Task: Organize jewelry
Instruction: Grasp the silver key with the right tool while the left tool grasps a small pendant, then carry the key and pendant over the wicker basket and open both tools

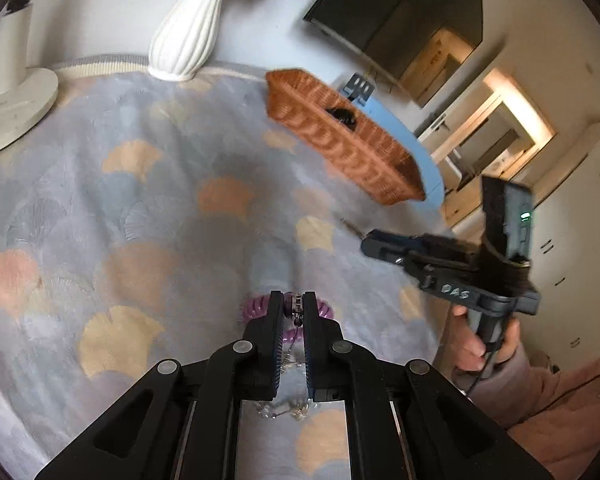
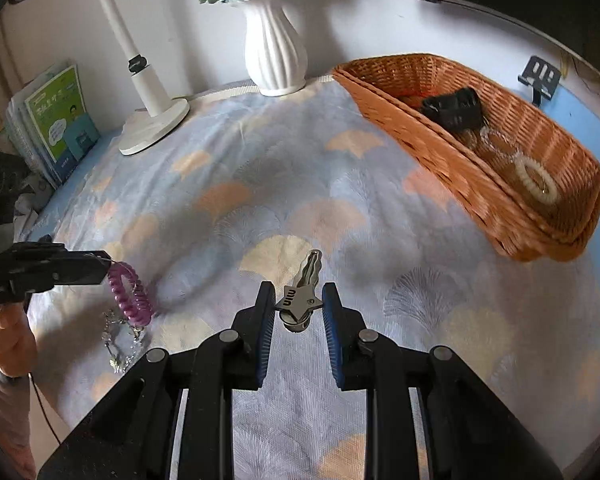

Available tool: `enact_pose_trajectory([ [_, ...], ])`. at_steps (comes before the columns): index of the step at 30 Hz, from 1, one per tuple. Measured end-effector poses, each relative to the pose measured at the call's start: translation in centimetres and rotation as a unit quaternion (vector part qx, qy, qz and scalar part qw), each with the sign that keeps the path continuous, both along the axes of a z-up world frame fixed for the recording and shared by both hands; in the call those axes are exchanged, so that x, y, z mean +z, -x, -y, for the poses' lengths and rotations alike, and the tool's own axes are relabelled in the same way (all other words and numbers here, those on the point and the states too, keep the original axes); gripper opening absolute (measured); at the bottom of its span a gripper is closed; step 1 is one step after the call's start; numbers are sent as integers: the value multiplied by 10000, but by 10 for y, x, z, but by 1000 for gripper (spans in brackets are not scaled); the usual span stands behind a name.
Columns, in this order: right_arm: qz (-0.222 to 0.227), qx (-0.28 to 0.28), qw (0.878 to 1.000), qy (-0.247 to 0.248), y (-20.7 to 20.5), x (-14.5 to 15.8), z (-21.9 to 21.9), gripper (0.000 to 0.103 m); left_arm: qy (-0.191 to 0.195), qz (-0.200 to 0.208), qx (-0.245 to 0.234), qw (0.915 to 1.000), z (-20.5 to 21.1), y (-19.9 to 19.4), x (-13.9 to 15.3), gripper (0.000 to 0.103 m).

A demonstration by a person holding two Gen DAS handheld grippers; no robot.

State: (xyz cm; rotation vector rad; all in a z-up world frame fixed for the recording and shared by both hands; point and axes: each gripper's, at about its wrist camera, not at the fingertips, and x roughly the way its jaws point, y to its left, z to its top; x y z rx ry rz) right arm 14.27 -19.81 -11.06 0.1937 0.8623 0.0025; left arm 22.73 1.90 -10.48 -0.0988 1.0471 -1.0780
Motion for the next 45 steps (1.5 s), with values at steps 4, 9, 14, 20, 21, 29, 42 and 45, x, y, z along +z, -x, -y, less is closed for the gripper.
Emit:
enact_pose_trajectory([
  [4, 138, 35, 9999, -69, 7, 7, -1, 26, 178, -7, 133, 9998, 3, -7, 13, 9],
  [9, 381, 91, 9992, -86, 16, 24, 2, 26, 1096, 347, 52, 9934, 2, 0, 59, 9],
  [14, 421, -30, 9989, -194, 17, 27, 16, 26, 746, 354, -21, 9966, 24, -2, 56, 9],
  [20, 465, -103, 9983, -338, 24, 35, 37, 26, 726, 91, -160, 9972, 48, -14, 49, 9],
  [21, 509, -121, 9981, -325, 26, 39, 41, 26, 706, 183, -214, 9971, 54, -15, 57, 9],
  [29, 962, -367, 9947, -49, 20, 96, 98, 26, 239, 1149, -617, 9912, 141, -27, 121, 9],
  [42, -240, -889, 9927, -774, -92, 72, 236, 26, -597, 1563, -215, 9857, 281, -111, 104, 9],
  [45, -329, -919, 9914, -873, -99, 61, 244, 26, -880, 1359, -196, 9866, 297, -124, 76, 9],
])
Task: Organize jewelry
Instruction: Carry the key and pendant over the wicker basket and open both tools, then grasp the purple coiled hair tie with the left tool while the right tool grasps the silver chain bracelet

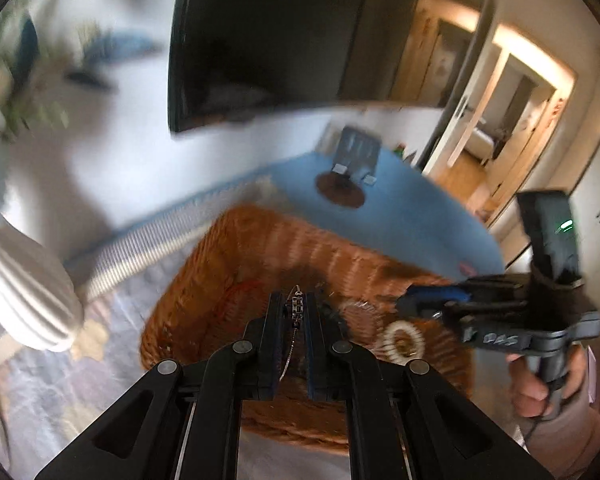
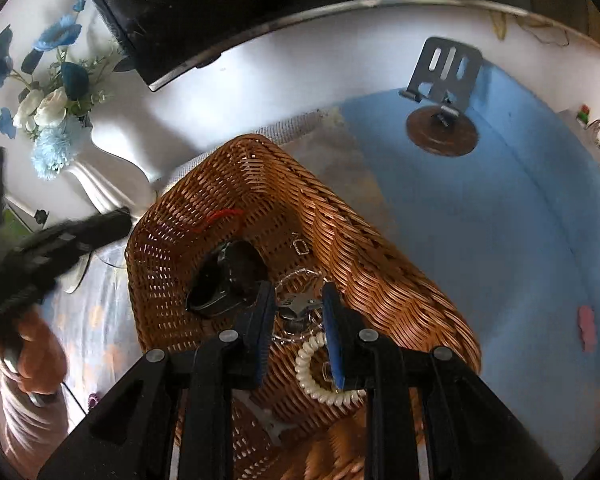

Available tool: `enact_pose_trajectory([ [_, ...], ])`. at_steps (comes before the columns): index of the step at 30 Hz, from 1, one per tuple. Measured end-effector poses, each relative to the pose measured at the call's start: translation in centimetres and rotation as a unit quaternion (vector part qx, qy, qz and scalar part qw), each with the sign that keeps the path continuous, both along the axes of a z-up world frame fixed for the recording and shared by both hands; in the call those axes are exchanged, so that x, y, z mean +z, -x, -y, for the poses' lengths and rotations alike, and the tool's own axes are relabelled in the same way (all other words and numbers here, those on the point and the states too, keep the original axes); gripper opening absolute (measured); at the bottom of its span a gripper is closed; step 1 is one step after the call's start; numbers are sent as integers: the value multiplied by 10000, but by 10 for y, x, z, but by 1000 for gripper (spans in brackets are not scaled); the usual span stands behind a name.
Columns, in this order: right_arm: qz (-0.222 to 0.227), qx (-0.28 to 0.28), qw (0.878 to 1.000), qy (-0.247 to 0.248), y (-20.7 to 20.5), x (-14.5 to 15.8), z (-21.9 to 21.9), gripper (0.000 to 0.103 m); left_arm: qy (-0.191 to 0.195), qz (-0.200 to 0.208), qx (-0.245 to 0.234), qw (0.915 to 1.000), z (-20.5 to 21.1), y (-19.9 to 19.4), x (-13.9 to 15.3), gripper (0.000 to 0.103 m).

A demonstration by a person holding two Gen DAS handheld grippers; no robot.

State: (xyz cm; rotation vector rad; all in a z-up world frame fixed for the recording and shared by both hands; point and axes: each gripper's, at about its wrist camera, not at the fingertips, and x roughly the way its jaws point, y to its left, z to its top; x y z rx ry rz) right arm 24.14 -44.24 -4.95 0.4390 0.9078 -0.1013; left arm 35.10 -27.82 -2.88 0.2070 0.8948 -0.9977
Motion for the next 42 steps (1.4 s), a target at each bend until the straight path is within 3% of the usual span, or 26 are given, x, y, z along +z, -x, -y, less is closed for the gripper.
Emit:
enact_pose_trajectory([
  [3, -76, 102, 9999, -66, -3, -6, 0, 26, -155, -66, 49, 9998, 5, -3, -16, 9],
  [8, -167, 205, 9996, -49, -6, -10, -4, 28, -140, -153, 84, 9997, 0, 1, -17, 12],
  [12, -49, 228, 9994, 259, 5, 0, -13, 28, -43, -166, 97, 9998, -15, 11, -4, 33],
  [15, 117, 333, 9990, 268, 20, 15, -23, 29, 71, 12, 101, 9999, -33, 28, 15, 37],
  [18, 386, 482, 9975, 350, 41, 37, -45, 30, 254, 159, 82, 9995, -68, 49, 37, 38],
  [23, 850, 846, 9914, 532, 76, 68, -97, 48, 469, 490, 250, 9974, -144, 92, 74, 48],
  [28, 1077, 1385, 9844, 121, 96, 73, -148, 49, 535, 944, 580, 9924, -219, 136, 91, 48],
  [35, 849, 1949, 9771, -82, 106, 42, -223, 49, 166, 867, 1246, 9883, -298, 159, 47, 48],
  [42, 329, 2491, 9679, -54, 106, -16, -297, 49, 124, -4, 1441, 9895, -328, 140, -24, 48],
])
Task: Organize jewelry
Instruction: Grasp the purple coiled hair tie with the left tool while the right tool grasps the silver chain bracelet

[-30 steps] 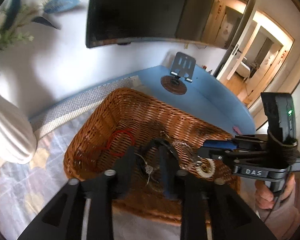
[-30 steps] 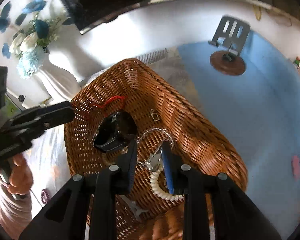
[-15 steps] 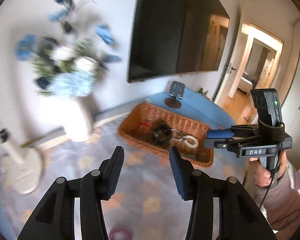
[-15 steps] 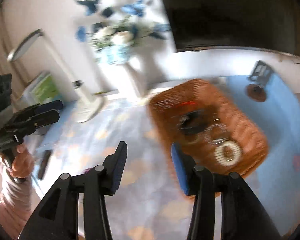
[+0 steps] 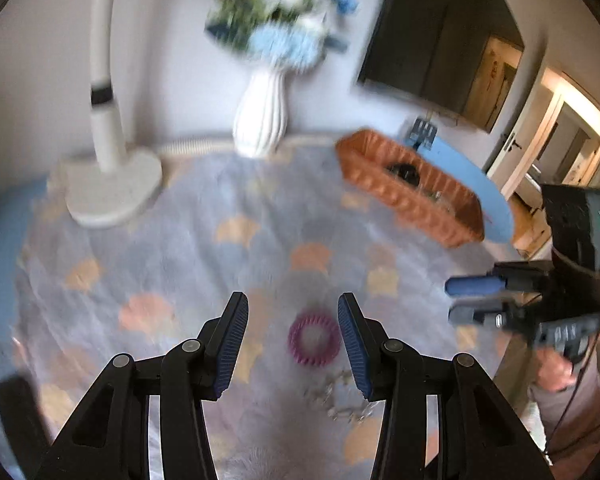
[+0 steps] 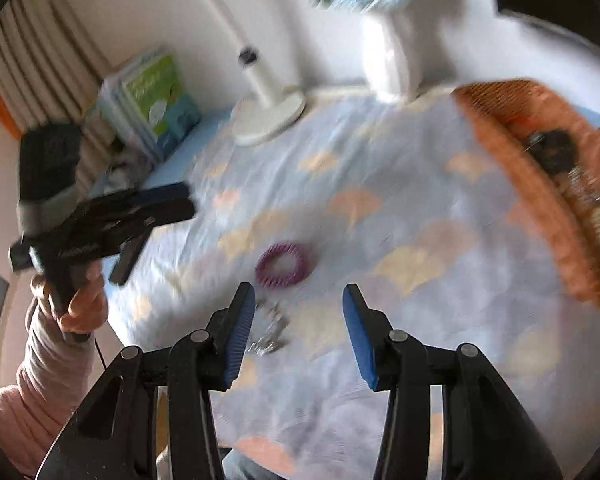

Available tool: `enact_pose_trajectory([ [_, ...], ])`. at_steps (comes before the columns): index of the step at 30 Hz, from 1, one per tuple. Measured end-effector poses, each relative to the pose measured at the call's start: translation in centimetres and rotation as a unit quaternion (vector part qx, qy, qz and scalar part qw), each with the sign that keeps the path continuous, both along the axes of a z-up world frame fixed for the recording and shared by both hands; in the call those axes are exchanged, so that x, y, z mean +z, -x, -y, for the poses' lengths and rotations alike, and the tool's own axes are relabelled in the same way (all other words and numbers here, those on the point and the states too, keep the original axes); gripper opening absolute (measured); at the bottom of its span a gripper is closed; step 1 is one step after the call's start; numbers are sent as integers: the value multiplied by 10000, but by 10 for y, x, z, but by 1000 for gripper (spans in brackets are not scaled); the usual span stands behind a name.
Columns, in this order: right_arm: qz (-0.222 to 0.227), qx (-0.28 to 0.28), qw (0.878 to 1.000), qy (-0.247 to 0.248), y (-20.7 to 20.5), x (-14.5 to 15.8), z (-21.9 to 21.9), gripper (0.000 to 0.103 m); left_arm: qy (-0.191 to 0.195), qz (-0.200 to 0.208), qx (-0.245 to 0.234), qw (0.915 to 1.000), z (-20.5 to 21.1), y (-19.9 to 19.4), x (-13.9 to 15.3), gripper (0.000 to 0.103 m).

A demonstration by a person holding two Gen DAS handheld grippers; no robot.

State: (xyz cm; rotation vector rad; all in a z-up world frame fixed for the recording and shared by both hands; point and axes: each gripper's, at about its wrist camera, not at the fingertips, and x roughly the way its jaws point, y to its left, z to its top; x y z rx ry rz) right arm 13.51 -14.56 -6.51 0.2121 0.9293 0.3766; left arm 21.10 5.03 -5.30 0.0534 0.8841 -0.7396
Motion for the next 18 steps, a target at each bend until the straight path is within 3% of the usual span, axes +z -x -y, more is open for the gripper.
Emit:
enact_pose_trajectory([
  [4, -283, 267, 9989, 270, 0, -34, -32, 49, -107, -477, -195, 9986, 15, -12, -40, 48],
  [7, -216, 329, 9980, 487, 3, -46, -46, 49, -446, -257, -136, 9986, 30, -12, -54, 48],
  [10, -186, 249, 9983, 483, 1, -52, -51, 49, -483, -335, -304, 9978, 41, -15, -63, 48],
  [13, -100, 136, 9951, 970, -1, -57, -68, 47, -669, -308, -319, 9968, 49, -19, -73, 48],
  [14, -43, 109, 9917, 1284, -1, -60, -75, 44, -713, -318, -316, 9964, 51, -19, -76, 48],
  [16, 115, 29, 9811, 1929, 2, -64, -85, 27, -740, -251, -304, 9965, 50, -16, -79, 48],
  [18, 118, -68, 9778, 2091, 5, -65, -79, 18, -745, -242, -302, 9965, 49, -15, -80, 48],
])
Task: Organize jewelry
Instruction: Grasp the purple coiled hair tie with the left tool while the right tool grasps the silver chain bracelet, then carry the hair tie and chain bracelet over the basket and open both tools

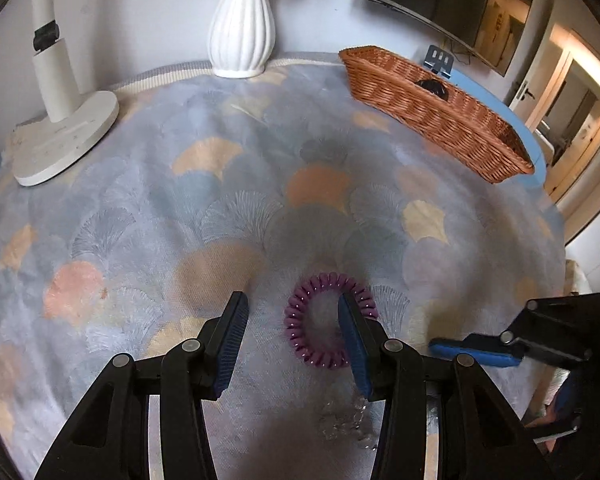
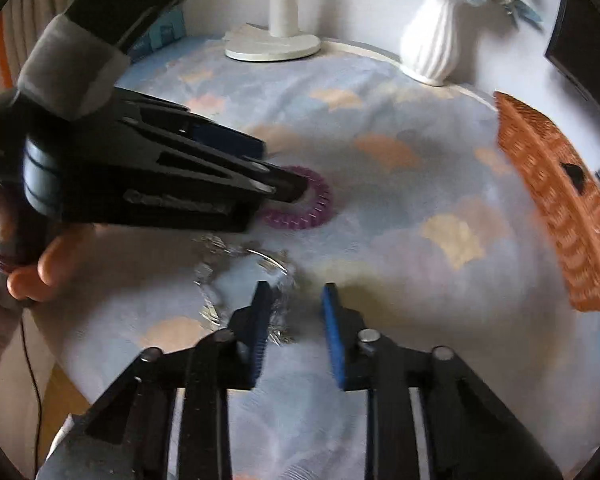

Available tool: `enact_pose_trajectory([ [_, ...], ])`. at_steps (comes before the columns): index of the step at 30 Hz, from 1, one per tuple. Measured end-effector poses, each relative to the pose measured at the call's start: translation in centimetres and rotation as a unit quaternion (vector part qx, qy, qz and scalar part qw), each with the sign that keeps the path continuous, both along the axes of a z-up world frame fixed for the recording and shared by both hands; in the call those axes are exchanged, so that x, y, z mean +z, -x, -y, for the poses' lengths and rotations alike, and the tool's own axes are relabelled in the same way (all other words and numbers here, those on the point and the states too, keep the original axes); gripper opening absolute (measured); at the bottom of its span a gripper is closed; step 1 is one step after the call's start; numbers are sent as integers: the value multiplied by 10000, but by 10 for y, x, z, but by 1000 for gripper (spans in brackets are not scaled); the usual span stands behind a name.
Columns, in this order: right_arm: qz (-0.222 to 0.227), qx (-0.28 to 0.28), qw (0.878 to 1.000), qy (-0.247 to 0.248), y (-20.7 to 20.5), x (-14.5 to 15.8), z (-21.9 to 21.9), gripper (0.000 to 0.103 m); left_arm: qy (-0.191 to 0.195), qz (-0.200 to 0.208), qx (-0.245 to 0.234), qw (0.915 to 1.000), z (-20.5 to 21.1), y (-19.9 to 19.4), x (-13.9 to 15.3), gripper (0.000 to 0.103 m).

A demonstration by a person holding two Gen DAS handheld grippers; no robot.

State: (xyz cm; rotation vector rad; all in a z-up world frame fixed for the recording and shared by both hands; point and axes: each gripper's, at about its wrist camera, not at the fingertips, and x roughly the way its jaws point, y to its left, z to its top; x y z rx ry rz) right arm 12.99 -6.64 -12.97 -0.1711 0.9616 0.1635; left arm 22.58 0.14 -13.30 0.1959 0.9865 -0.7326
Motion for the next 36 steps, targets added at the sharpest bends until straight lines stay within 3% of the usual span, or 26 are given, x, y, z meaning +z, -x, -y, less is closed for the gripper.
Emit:
enact_pose_trajectory([
  [1, -16, -106, 9999, 2, 1, 0, 9, 12, -5, -3, 0, 10000, 0, 0, 1, 48],
  [5, -32, -529, 9980, -340, 6, -2, 60, 12, -56, 75, -76, 9999, 0, 3, 1, 48],
  [8, -117, -554, 9950, -818, 8, 0, 85, 12, -207, 279, -106, 9993, 6, 7, 0, 48],
  [11, -116, -456, 9941, -980, 10, 1, 90, 15, -459, 522, -128, 9975, 17, 12, -2, 48],
  [15, -50, -376, 9958, -833, 11, 0, 82, 23, -472, 660, -232, 9964, 25, 19, 0, 29],
  [17, -23, -319, 9971, -696, 10, 0, 74, 29, -523, 744, -239, 9956, 28, 22, 0, 27],
  [21, 156, -260, 9995, 14, 9, -3, 49, 29, -483, 708, -241, 9960, 28, 21, 0, 25],
  [23, 139, -192, 9997, -41, 6, -4, 45, 15, -429, 634, -203, 9969, 26, 21, 1, 24],
  [24, 112, -145, 9998, -106, 6, -3, 44, 10, -403, 610, -194, 9971, 26, 21, 1, 15],
  [27, 85, -118, 9998, -103, 10, -2, 47, 10, -110, 299, -176, 9993, 20, 19, 2, 10],
  [31, 195, -237, 9980, -547, 18, 17, 68, 10, 273, 24, -147, 9995, 11, 18, 7, 10],
  [36, 471, -497, 9943, -817, 27, 48, 96, 10, 728, 98, -261, 9970, 8, 27, 36, 10],
])
